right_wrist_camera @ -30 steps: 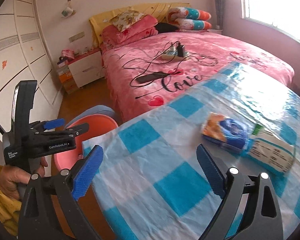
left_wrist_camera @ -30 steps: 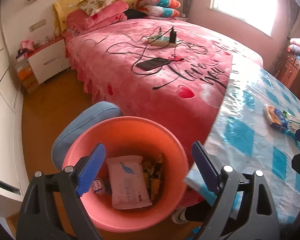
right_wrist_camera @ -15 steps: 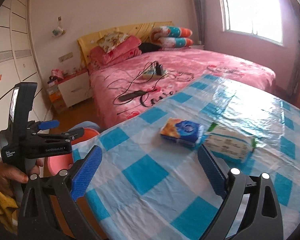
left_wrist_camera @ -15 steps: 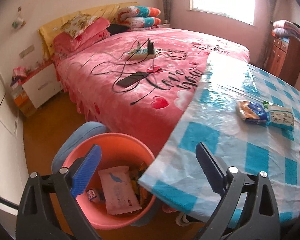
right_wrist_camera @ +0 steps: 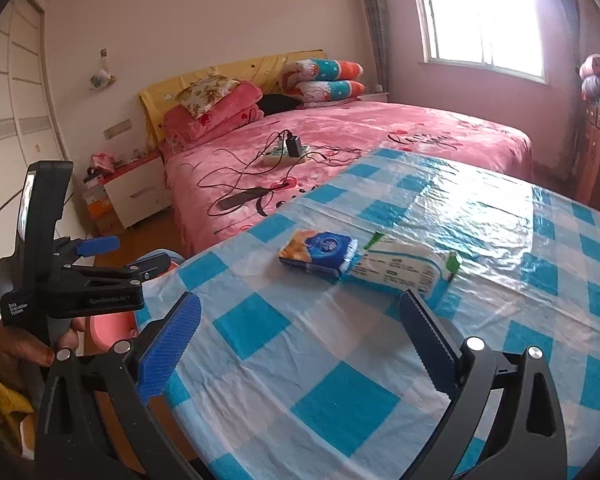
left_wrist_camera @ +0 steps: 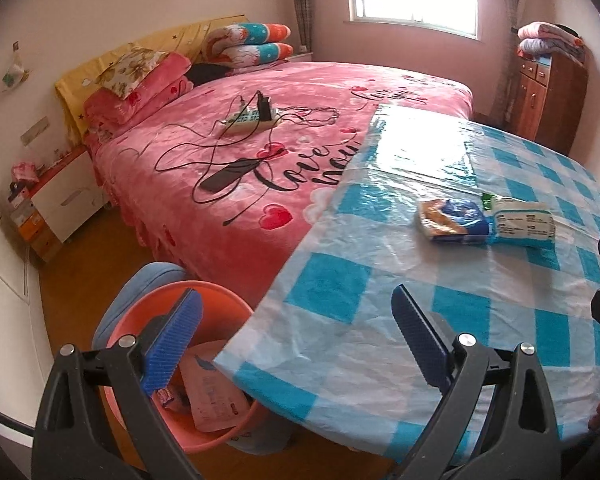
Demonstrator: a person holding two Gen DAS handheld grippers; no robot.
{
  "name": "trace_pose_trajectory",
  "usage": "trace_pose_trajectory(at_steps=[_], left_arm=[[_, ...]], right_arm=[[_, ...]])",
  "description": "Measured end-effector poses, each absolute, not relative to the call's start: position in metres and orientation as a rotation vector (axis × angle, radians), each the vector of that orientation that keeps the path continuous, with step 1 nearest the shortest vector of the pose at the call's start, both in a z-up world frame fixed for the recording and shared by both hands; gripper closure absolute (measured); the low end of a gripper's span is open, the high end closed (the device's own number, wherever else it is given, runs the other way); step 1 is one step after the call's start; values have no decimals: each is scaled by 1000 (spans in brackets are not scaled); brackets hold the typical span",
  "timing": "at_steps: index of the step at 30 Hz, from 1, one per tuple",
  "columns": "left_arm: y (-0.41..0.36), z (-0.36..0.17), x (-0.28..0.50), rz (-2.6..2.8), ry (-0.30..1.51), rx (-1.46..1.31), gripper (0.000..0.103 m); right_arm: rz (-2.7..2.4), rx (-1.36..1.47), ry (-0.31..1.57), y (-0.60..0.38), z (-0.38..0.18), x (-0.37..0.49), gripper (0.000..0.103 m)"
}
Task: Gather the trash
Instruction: 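Move both tools back over the tissue pack and wipe packet on the table, then grasp the blue tissue pack with the left tool while the right tool grasps the wipe packet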
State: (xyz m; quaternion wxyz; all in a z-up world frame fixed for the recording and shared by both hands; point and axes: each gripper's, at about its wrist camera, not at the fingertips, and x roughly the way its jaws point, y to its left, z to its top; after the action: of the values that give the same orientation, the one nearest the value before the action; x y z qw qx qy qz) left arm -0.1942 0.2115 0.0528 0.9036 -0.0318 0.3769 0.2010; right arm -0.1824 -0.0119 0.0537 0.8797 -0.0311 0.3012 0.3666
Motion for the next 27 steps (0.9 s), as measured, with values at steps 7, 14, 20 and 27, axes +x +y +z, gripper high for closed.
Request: trace_pose_trajectory(at_steps=[7,14,20,27], left_arm=[[184,56,-177,341,798,-60,7],[159,54,-144,227,833,-131,7],[155,39,-109,157,879,-300,7],[155,24,-63,156,909,-316,7]], right_arm=[[747,8,641,-41,43,-174,5],[721,95,676,-76,34,-159,5],[658,118,672,-99,32,-154,5],[649,185,721,-119,26,-143,5]])
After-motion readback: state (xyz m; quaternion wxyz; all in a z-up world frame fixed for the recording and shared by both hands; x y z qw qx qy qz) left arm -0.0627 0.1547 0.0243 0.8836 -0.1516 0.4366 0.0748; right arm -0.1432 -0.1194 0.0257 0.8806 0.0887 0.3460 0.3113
